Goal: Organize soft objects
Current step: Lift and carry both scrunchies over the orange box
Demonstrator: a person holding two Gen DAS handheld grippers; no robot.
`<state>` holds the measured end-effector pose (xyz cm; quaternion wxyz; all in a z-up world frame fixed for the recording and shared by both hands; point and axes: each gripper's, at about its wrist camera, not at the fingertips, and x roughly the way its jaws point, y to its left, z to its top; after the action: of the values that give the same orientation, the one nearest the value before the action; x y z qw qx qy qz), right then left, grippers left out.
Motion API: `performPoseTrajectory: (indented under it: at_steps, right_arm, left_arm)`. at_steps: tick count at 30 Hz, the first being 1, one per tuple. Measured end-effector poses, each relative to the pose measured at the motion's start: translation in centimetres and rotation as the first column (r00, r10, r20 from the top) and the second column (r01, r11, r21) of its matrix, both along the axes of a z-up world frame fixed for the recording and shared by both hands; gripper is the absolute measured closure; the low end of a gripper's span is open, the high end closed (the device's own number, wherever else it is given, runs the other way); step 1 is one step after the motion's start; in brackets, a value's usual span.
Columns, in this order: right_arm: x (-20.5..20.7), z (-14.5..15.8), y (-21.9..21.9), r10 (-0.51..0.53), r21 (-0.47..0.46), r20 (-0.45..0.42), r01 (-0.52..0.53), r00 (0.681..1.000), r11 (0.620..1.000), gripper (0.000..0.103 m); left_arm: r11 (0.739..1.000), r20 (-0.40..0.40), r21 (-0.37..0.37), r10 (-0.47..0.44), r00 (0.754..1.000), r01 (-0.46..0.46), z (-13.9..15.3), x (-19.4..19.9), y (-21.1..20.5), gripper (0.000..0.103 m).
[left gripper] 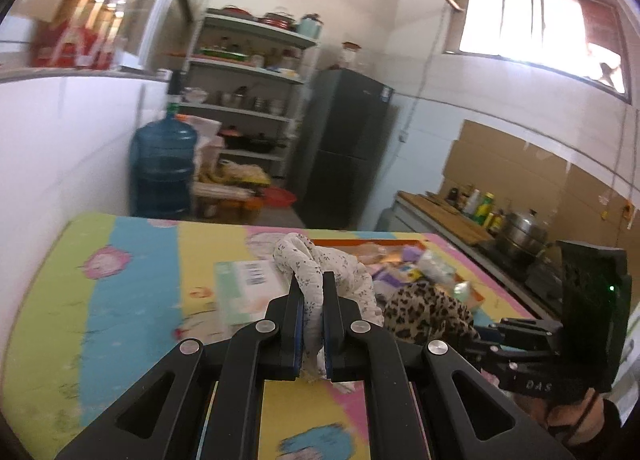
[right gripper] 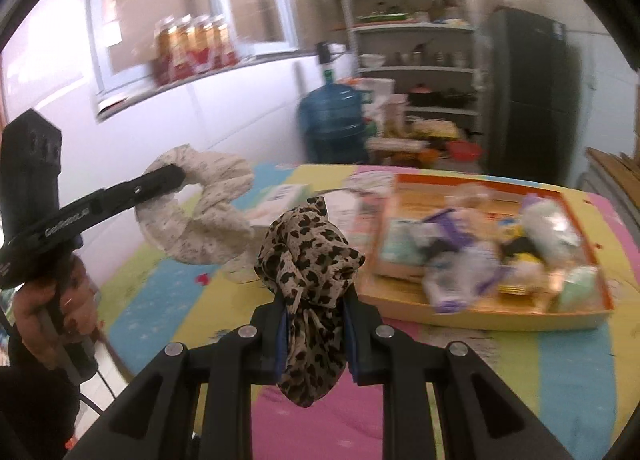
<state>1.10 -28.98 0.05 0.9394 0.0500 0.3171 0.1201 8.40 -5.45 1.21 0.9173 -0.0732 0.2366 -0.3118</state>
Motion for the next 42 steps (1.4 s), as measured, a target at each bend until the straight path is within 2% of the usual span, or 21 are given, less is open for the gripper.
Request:
performPoseTrajectory:
  at_steps: [8, 25, 33, 42]
  right_arm:
    - [0.1, 0.6, -7.1, -0.113, -0.013, 0.033, 0.114, 0.993, 0.993, 0.080]
    - [4.0, 0.4, -18.2, -0.214, -0.008, 0.068, 0.215, 0.974, 0.977, 0.079]
    - [7.0, -0.2, -21.7, -0.230, -0.001, 0.051, 0.230, 0.972, 0.973, 0.079]
    - [11.3, -0.8, -23.1, -0.199, -0.008, 0.024, 0.199, 0.980, 0.980, 0.079]
  left_arm:
    - [0.997, 0.001, 0.005, -0.071, 0.997, 0.071, 0.7, 1.0, -7.4, 0.096]
    - [0.991, -0.039, 0.034, -0.126, 0.991, 0.127, 0.1, 6.4, -21.6, 0.096]
    - [0.990, -0.072, 0.059, -0.125, 0.990, 0.130, -1.2, 8.6, -25.2, 0.096]
    - [0.986, -0.125, 0.114, -0.111, 0.986, 0.125, -3.3, 10.6, -27.1, 0.096]
